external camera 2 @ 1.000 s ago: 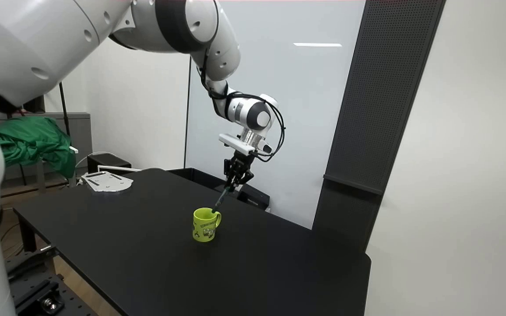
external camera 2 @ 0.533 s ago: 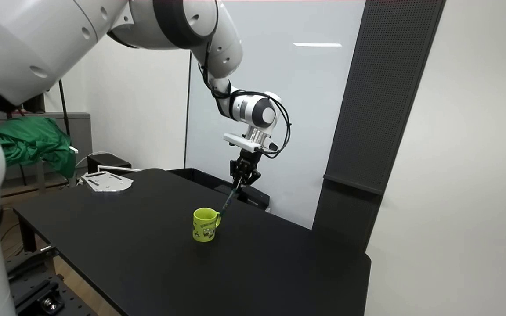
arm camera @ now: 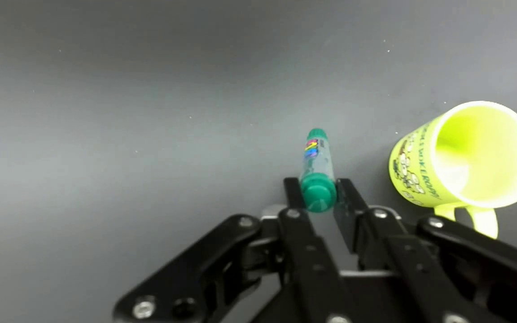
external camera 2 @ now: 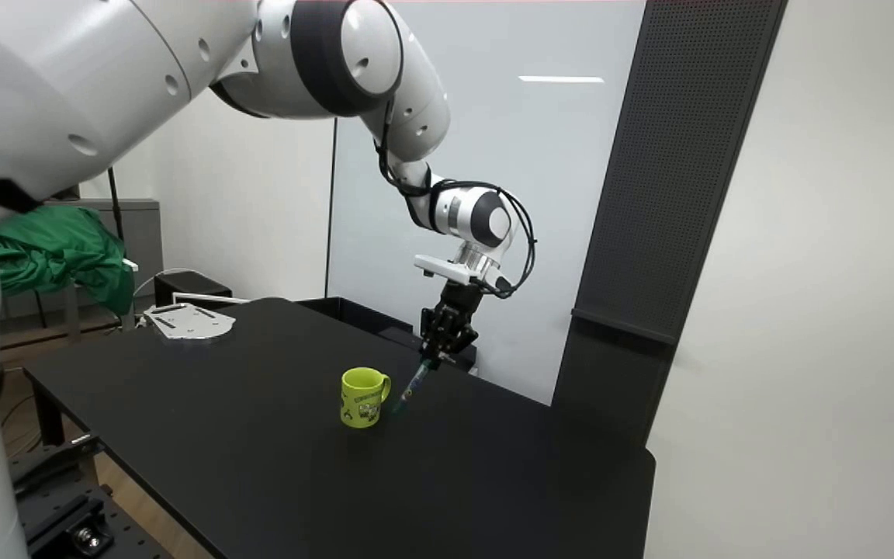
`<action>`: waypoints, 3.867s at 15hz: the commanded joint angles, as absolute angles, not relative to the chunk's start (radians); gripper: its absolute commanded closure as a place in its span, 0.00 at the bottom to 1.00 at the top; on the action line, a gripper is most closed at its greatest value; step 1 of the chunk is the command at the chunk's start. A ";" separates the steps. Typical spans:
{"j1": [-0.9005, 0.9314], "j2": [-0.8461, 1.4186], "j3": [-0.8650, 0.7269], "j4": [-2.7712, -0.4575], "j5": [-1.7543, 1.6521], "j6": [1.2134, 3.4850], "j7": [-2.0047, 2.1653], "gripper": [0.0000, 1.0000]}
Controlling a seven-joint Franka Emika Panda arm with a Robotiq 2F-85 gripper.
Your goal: Place the marker on the table
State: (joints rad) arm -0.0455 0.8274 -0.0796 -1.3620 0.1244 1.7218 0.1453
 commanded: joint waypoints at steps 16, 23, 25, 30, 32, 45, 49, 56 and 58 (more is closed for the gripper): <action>-0.152 1.247 -0.074 -0.946 0.148 1.498 0.184 0.94; -0.146 1.289 -0.086 -0.924 0.142 1.668 0.155 0.94; -0.135 1.281 -0.090 -0.948 0.129 1.759 0.137 0.94; -0.127 1.273 -0.090 -0.988 0.127 1.926 0.102 0.94; -0.127 1.272 -0.090 -0.998 0.130 1.965 0.096 0.94; -0.112 1.175 -0.056 -1.096 0.147 2.124 0.037 0.00; -0.103 1.108 -0.030 -1.176 0.150 2.195 0.011 0.00; -0.104 1.096 -0.008 -1.192 0.128 2.210 0.001 0.00; -0.104 1.088 -0.007 -1.205 0.128 2.214 0.000 0.00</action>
